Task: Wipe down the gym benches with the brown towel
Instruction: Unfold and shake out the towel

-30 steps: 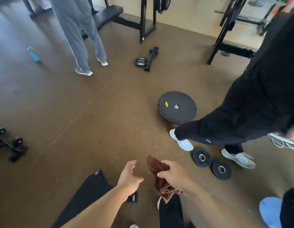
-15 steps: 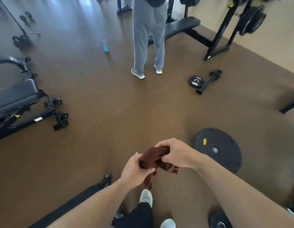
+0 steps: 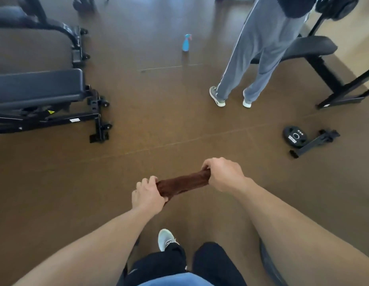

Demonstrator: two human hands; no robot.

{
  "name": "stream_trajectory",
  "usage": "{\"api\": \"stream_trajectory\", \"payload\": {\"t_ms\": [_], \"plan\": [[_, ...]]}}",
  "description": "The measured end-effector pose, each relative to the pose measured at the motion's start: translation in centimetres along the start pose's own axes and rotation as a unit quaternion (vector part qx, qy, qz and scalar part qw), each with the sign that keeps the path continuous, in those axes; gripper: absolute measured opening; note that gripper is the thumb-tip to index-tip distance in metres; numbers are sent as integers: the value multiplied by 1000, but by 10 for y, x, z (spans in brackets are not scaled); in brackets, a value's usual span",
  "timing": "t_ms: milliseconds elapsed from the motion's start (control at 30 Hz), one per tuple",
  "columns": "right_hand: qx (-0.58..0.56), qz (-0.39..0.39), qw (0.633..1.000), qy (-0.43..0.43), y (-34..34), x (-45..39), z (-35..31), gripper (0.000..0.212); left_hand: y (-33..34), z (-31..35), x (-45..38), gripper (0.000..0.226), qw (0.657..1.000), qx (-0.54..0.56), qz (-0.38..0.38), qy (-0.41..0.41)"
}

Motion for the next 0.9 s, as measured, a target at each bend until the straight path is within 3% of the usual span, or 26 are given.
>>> {"api": "stream_trajectory", "payload": {"t_ms": [300,433,533,633,767,833,900], "plan": [[4,69,982,-176,-73,-208,-76,43,-45,37,-187,96,985,166,-39,-33],[-32,11,982,-186,-107,-308,-92,60,-71,75,-282,117,972,225,-60,-37],[-112,-56,975,-181,-134,-381,-111,60,-89,99,-347,124,963,252,-86,-30],[-173,-111,959,-194,-168,-447,-133,56,-116,109,-414,101,964,258,-49,-47],[-212,-141,944,-211,-213,-538,-158,58,-158,108,-507,32,967,246,4,-71],[-174,-147,947,-226,-224,-593,-162,58,-173,102,-557,20,971,223,14,-84],[-99,-152,953,-243,-226,-652,-160,59,-185,96,-612,22,975,202,7,-93]]}}
Point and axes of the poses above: each hand's wrist, its own x-axis away from the middle knuckle, its own y-axis out of the palm, z = x × y, the point moved 8 cm from there along -x, towards the middle knuckle, and after that the axes turned 14 degrees about z, right-handed, at the moved point
